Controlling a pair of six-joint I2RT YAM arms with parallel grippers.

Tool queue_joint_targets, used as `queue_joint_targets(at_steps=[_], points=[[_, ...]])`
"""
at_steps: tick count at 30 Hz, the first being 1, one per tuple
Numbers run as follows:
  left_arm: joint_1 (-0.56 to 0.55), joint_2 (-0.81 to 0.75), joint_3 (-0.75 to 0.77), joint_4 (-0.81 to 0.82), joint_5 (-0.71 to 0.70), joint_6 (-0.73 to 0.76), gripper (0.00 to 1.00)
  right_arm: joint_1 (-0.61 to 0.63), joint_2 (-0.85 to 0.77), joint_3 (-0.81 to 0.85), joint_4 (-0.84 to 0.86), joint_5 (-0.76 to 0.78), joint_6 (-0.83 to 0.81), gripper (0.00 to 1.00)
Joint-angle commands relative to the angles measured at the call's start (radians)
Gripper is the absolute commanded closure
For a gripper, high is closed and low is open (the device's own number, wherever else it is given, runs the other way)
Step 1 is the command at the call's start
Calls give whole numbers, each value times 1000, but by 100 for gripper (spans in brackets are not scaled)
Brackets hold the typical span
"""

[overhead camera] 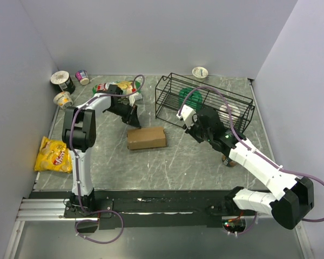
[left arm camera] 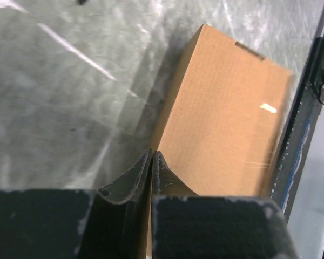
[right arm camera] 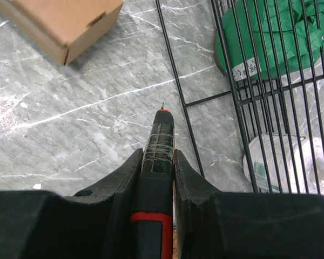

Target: Unpack the express box

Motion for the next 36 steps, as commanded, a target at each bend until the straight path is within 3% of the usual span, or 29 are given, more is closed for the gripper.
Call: queue_joint_targets(at_steps=[1, 15, 18, 19, 25, 30, 36], points=[[12, 54, 39, -2, -25, 10, 93, 4, 6, 47, 50, 13, 19, 100], [26, 94, 94, 13, -32, -4, 89, 4, 47, 71, 67, 13, 22, 100], [38, 62, 82, 67, -54, -34, 69, 4, 58, 83, 65, 11, 20, 100], [42, 44, 58, 97, -60, -54, 55, 4, 61, 88, 65, 13, 20, 100], [69, -199, -141, 436, -179, -166, 17, 4, 70, 97, 81, 8, 17, 100], [72, -351, -241, 494, -108, -85, 1, 4, 69, 88, 107, 8, 19, 100], [43, -455, -309, 386, -9, 129, 4, 4, 46, 59, 130, 0, 22, 100]])
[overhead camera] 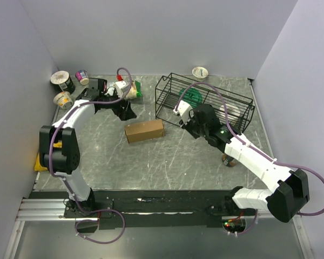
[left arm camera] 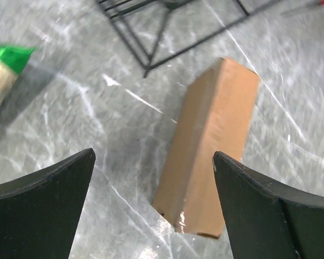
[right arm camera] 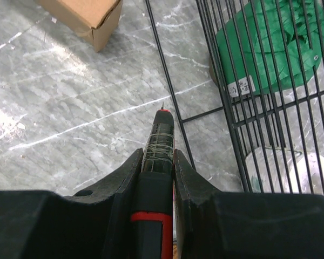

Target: Unpack the express box

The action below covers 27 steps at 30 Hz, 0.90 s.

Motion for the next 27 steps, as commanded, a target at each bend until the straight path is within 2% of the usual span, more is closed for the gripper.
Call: queue_joint_targets(at_steps=[1, 6, 14, 23, 27], points=[[-39, -68, -47, -90, 93, 213, 3, 4, -36, 5, 82, -1, 11, 100], [-118, -102, -87, -153, 19, 348, 4, 4, -73, -29, 88, -7, 18, 100], [-194, -51, -37, -209, -27, 337, 4, 3, -127, -87, 86, -12, 30, 100], [-270, -43, -98, -49, -260, 288, 4, 0, -184, -134, 91, -10, 40, 100], [-277, -49, -116, -11, -273, 282, 3, -2, -196, -147, 96, -9, 44, 100]])
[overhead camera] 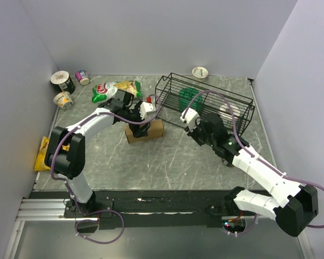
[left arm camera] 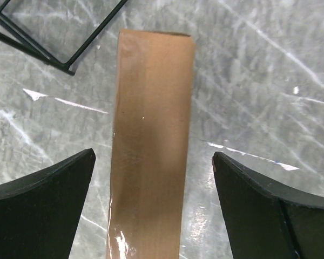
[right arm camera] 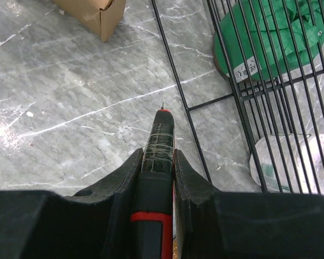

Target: Unpack the express box

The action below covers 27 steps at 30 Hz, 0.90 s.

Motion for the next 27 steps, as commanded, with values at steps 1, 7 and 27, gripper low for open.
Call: queue_joint_targets(at_steps=[1, 7, 27], points=[[-8, -2, -13, 71, -51, 3, 3, -3, -40, -7, 63, -5, 28, 100], [-14, -22, -28, 34, -46, 59, 5, -4, -5, 64, 79, -26, 109, 100], [-23, -249, -332, 281, -146, -207, 32, 64, 176, 271, 174, -50, 253, 100]])
